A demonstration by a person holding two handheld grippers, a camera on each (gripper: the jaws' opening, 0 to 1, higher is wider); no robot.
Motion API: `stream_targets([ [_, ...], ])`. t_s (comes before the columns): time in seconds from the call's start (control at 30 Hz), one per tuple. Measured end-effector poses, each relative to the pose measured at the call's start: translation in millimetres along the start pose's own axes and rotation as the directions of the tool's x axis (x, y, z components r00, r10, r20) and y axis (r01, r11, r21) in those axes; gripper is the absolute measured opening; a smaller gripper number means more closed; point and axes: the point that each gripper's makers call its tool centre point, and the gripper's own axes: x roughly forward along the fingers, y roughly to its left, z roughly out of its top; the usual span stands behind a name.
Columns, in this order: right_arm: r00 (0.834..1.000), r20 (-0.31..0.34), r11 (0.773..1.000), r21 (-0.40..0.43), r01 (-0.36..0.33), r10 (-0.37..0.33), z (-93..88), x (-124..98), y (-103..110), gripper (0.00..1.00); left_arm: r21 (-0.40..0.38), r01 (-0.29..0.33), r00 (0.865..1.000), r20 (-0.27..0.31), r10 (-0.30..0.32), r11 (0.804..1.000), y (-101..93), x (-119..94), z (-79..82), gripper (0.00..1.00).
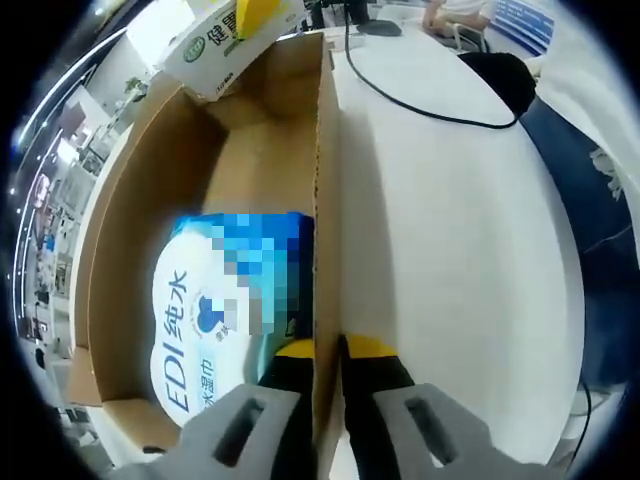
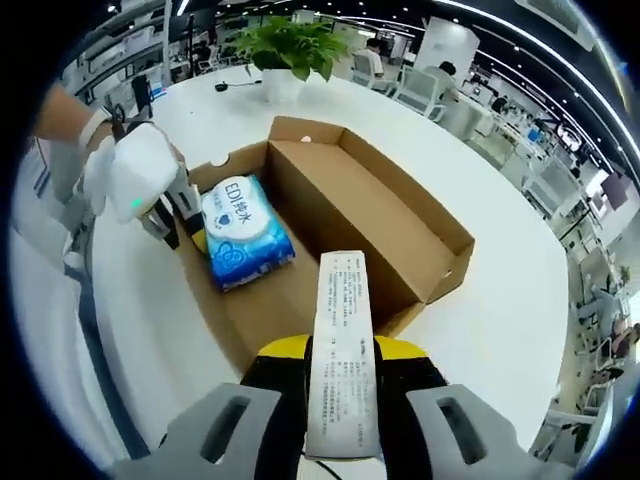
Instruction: Operate the shoe box by opening the lid, removing the specified soft item, and placing it in the target area until the item is outside and the box remains undamaged.
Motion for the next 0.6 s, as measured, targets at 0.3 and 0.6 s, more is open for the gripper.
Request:
stream_targets([
  [0.3,1.000,0.009,0.999,-0.029,0.028,-0.028,2.8,-19,-6,0.21,0.012,0.000,1.000,-0.012,0.001,1.000,0.5,1,-0.5,0.03],
  [0.6,0.997,0.006,0.994,-0.083,0.071,-0.071,3.2,-42,-18,0.21,0.009,-0.009,1.000,-0.014,0.009,1.000,1.4,0,-0.9,0.03],
])
